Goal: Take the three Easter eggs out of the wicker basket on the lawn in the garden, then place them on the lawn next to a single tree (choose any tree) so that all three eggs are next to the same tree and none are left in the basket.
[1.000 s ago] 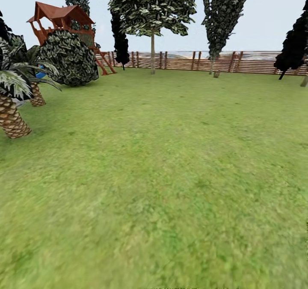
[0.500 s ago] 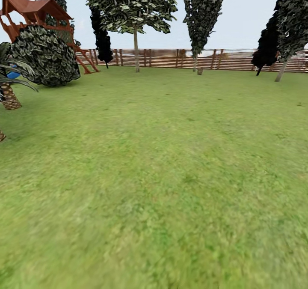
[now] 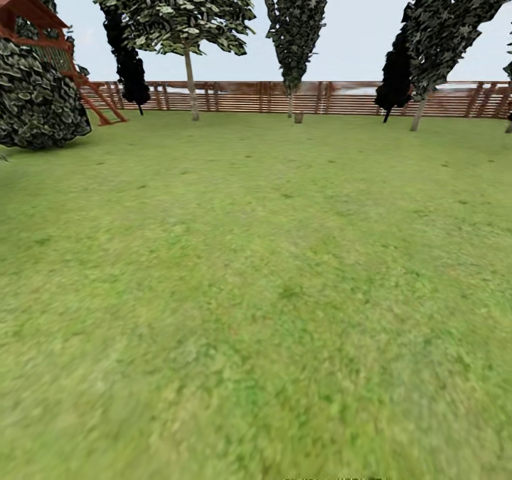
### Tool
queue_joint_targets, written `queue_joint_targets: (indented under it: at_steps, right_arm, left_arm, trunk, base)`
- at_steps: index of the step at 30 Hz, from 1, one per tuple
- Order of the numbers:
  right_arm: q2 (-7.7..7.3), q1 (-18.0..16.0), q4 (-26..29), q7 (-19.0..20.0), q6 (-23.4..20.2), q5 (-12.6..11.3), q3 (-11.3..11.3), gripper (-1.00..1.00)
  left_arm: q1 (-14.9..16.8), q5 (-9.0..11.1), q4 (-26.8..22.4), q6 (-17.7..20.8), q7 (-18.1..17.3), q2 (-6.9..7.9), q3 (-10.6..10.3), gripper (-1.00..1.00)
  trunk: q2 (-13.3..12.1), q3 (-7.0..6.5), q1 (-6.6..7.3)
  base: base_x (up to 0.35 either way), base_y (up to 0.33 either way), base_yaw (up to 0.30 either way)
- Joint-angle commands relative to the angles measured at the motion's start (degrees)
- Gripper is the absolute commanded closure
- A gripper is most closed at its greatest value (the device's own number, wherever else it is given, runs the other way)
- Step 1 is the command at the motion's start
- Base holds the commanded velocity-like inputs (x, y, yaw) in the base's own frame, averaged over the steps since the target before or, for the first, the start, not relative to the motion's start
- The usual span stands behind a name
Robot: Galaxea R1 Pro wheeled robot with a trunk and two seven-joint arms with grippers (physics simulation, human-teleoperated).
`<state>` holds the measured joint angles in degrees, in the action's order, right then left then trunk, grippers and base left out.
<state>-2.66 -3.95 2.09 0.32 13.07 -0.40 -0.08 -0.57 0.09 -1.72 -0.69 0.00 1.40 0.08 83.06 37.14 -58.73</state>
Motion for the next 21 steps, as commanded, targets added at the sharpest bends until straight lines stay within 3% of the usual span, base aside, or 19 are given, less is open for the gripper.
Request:
queue_joint_targets:
  at_steps: [1,21]
  right_arm:
    - [0.01,-0.1,-0.1,0.0,0.2,0.0,0.0,-1.0]
    - [-0.04,0.0,-0.1,-0.2,0.2,0.0,0.1,-1.0]
  left_arm:
    - [0.0,0.0,-0.1,-0.1,0.0,0.0,0.0,-1.0]
    - [0.0,0.1,-0.2,0.0,0.0,0.0,0.0,-1.0]
  trunk:
    - [0.0,0.04,0.0]
    - [0.0,0.04,0.0]
  base:
    - [0.0,0.0,-0.286]
    - [0.0,0.0,-0.278]
